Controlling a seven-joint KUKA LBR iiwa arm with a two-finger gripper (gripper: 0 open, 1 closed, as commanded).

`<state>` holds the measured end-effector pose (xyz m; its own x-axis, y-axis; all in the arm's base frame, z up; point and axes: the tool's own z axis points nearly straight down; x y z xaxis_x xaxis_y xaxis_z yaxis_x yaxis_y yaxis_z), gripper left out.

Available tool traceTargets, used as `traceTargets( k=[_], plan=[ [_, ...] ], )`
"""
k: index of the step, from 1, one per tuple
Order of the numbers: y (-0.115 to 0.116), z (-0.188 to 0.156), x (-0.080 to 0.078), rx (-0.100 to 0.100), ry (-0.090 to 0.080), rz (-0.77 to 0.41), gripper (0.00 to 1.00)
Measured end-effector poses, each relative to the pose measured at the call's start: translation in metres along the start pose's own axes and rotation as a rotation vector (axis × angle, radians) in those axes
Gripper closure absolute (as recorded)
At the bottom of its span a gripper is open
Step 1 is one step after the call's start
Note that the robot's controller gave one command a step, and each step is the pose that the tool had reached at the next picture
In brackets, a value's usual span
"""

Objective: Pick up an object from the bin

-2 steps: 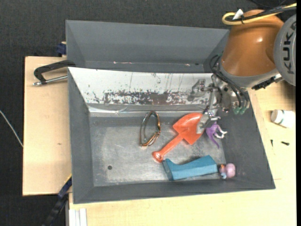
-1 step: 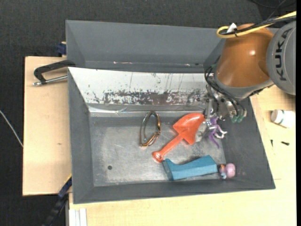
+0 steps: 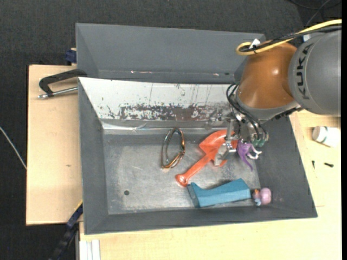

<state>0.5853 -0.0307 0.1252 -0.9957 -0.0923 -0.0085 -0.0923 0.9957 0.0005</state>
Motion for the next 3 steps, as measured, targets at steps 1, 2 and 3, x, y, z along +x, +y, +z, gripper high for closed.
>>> traceTargets(
  k=[1,2,3],
  plan=[
    [-0.0035,0.0477,0.0041,-0.001,0.005,-0.026,0.00],
    [-0.0027,0.0441,0.0036,-0.001,0.002,-0.024,1.00],
    [-0.0027,0.0441,0.0037,-0.001,0.002,-0.024,1.00]
  ],
)
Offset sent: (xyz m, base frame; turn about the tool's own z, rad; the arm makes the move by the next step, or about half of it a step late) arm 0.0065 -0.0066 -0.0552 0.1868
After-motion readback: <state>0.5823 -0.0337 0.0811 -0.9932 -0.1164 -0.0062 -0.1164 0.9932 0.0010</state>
